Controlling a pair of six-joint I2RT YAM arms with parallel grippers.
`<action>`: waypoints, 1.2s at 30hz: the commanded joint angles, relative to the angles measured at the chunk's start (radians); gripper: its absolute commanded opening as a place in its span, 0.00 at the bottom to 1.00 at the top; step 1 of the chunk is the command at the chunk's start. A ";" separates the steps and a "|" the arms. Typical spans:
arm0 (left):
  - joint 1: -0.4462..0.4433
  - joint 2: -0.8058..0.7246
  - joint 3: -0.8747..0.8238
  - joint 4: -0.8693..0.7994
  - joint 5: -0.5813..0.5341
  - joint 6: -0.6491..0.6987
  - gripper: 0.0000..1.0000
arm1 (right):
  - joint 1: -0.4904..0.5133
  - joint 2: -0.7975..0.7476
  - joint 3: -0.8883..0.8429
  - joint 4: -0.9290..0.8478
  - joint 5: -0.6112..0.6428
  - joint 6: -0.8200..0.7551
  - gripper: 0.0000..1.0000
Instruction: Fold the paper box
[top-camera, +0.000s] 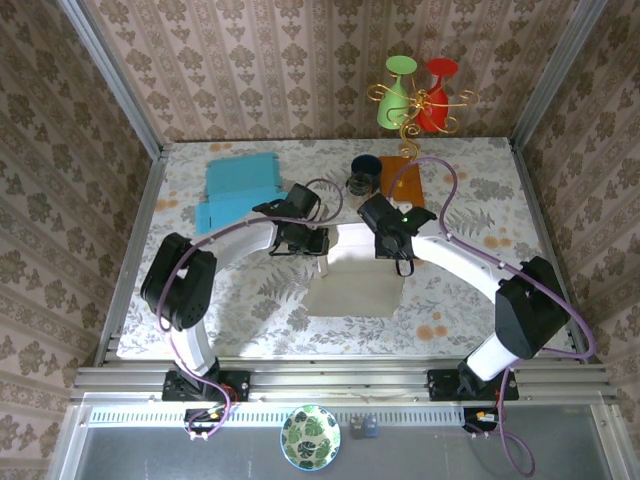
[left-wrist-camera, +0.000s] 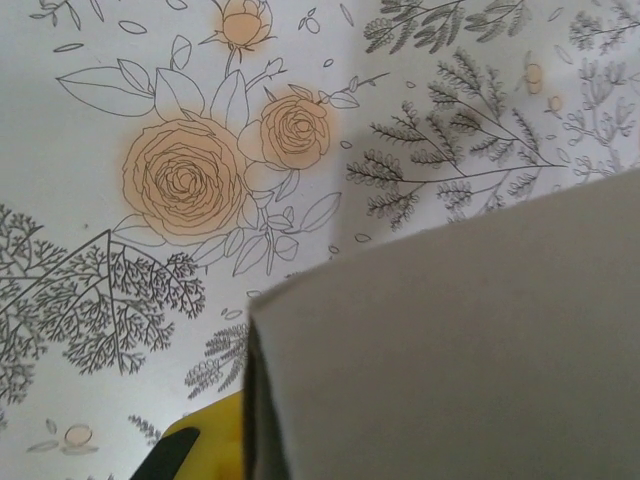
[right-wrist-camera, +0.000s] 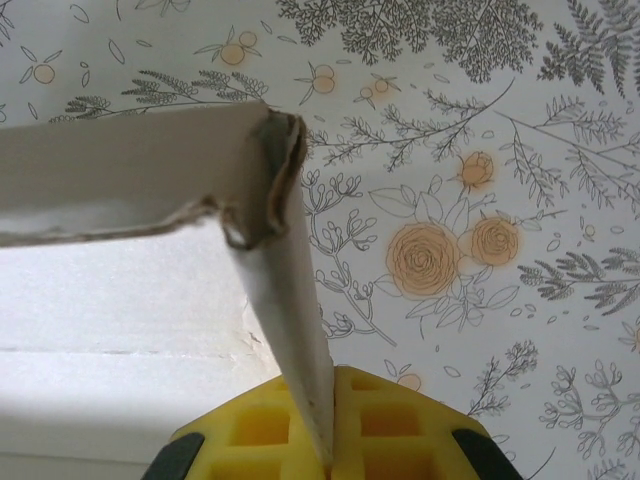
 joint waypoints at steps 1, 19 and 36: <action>-0.006 0.044 -0.032 0.007 -0.089 -0.015 0.05 | 0.012 0.024 0.000 -0.047 0.069 0.073 0.00; 0.017 0.054 -0.059 -0.025 -0.136 0.036 0.18 | 0.025 -0.006 -0.044 -0.004 0.046 0.047 0.00; 0.039 -0.007 -0.084 -0.024 -0.143 0.056 0.22 | 0.025 -0.003 -0.041 -0.019 0.045 0.044 0.00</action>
